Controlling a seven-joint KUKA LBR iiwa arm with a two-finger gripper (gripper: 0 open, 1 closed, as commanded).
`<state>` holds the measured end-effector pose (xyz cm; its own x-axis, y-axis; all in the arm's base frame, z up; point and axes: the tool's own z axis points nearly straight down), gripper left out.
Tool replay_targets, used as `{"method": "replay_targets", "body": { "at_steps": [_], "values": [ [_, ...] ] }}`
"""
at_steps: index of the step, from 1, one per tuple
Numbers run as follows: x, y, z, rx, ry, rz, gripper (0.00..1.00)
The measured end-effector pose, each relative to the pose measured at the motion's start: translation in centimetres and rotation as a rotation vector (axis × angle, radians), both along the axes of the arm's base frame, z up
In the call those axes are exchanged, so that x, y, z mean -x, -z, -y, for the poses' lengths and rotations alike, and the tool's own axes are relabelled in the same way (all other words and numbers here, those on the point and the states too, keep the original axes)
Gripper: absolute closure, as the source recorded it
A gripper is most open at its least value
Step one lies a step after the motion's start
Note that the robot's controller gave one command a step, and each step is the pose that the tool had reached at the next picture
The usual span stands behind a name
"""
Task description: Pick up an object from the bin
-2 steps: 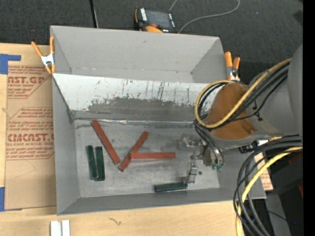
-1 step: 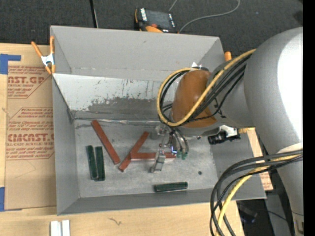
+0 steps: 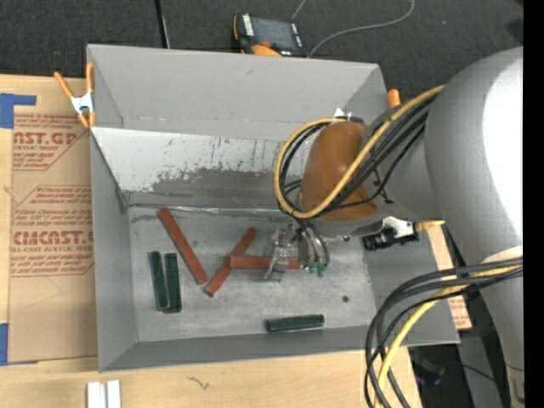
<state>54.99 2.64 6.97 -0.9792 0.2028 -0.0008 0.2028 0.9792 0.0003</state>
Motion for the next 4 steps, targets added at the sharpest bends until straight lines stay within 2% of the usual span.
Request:
{"method": "replay_targets", "body": {
  "at_steps": [1,2,3,4],
  "values": [
    [-2.3,-13.1,1.4,0.0,0.038,0.01,1.0],
    [2.4,-8.2,-0.1,0.0,0.048,-0.008,1.0],
    [2.1,-17.7,0.9,-0.001,0.047,0.009,1.0],
    [6.6,-13.2,-0.6,0.001,0.096,-0.007,1.0]
  ]
}}
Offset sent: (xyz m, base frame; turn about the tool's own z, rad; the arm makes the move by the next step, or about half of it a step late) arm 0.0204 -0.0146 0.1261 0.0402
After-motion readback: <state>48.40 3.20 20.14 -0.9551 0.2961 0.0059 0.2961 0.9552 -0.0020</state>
